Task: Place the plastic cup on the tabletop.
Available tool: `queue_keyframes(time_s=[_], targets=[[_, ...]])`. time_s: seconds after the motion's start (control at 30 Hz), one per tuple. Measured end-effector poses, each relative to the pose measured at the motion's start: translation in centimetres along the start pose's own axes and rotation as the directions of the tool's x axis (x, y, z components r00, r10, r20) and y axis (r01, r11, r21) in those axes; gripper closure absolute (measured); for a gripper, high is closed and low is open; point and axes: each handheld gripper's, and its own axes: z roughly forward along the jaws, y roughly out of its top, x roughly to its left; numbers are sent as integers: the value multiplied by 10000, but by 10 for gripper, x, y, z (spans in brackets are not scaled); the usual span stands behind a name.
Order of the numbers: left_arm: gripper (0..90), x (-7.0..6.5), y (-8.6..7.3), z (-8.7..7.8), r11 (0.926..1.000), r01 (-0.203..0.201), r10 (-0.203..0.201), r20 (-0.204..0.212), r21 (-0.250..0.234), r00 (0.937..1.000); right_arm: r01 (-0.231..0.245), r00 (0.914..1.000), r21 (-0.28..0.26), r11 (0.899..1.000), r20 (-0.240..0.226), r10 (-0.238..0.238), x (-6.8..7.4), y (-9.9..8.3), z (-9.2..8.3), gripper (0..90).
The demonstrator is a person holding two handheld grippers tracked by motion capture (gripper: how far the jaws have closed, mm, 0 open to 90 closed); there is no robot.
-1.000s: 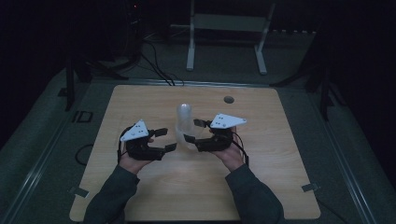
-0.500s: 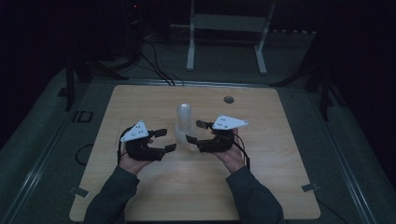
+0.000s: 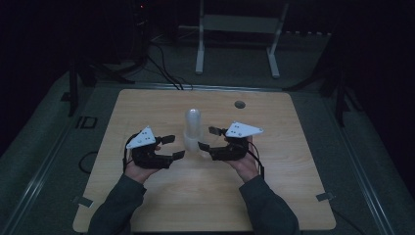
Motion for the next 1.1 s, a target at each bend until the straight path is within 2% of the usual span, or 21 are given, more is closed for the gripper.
queue_keyframes(time_s=[0.33,1.1], targets=[[281,0,0,0,10000,-18,18,-14,-32,10000,175,9997,17,9998,189,-176,-3,-7,1,287],[292,0,0,2,10000,17,-17,-9,-7,10000,64,9993,327,9994,375,-76,-8,-28,6,286]])
